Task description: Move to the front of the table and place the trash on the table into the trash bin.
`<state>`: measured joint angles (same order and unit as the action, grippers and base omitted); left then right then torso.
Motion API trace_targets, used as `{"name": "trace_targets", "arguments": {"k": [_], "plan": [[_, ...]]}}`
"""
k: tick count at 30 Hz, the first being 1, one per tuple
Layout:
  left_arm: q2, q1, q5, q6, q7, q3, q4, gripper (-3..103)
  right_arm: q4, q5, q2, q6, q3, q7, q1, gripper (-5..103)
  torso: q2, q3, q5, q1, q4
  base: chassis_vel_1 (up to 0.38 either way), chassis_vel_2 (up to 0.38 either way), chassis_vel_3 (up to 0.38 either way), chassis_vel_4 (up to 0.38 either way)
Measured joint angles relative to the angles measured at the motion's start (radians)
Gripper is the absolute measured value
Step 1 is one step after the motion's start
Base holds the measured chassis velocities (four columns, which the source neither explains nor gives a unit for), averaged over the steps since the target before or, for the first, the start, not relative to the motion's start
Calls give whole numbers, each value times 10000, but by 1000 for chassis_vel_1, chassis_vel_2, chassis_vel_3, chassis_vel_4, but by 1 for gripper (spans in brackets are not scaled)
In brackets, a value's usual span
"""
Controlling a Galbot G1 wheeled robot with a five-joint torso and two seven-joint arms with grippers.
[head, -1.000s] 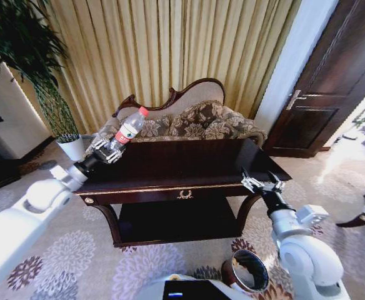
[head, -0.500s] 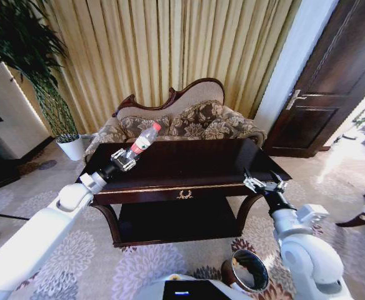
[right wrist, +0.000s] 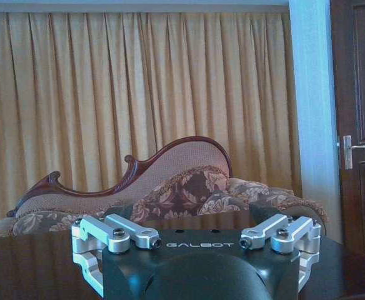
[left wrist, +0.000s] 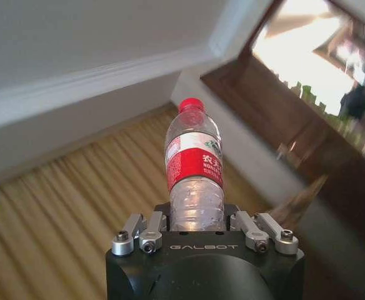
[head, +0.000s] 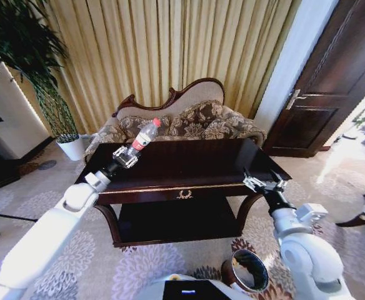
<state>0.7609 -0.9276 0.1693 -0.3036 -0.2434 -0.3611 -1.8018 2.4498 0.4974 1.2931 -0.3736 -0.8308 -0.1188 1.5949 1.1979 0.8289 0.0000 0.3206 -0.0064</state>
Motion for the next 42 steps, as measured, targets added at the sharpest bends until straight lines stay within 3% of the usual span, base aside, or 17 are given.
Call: {"name": "trace_targets", "arguments": {"k": [10,14,20,25,36,42], "plan": [[-116,393,-1271,201,407,38,29,39,90,126,-55,-47,-79,0,9,100,1,0,1,0,0,0,0,0,0],[78,686,-1460,-213,474,583,366,39,142,124,-23,-51,-117,0,79,100,2,-1,0,0,-1,0,0,0,0],[1338,1298,-1813,-321,988,1826,877,39,93,-115,401,-53,-111,0,81,100,1,0,-1,0,-3,0,0,0,0],[1606,1690,-1887,-249,1090,2279,939,39,64,-209,552,-53,-64,0,34,100,1,0,0,0,-3,0,0,0,0],[1269,2189,-445,182,1141,3648,-177,39,-62,-184,456,-53,-72,0,-205,100,2,0,1,0,-2,0,0,0,0],[1082,1755,246,748,1302,4180,-953,39,-243,467,-196,-350,-56,0,-742,100,1,0,1,0,0,0,0,0,0]]}}
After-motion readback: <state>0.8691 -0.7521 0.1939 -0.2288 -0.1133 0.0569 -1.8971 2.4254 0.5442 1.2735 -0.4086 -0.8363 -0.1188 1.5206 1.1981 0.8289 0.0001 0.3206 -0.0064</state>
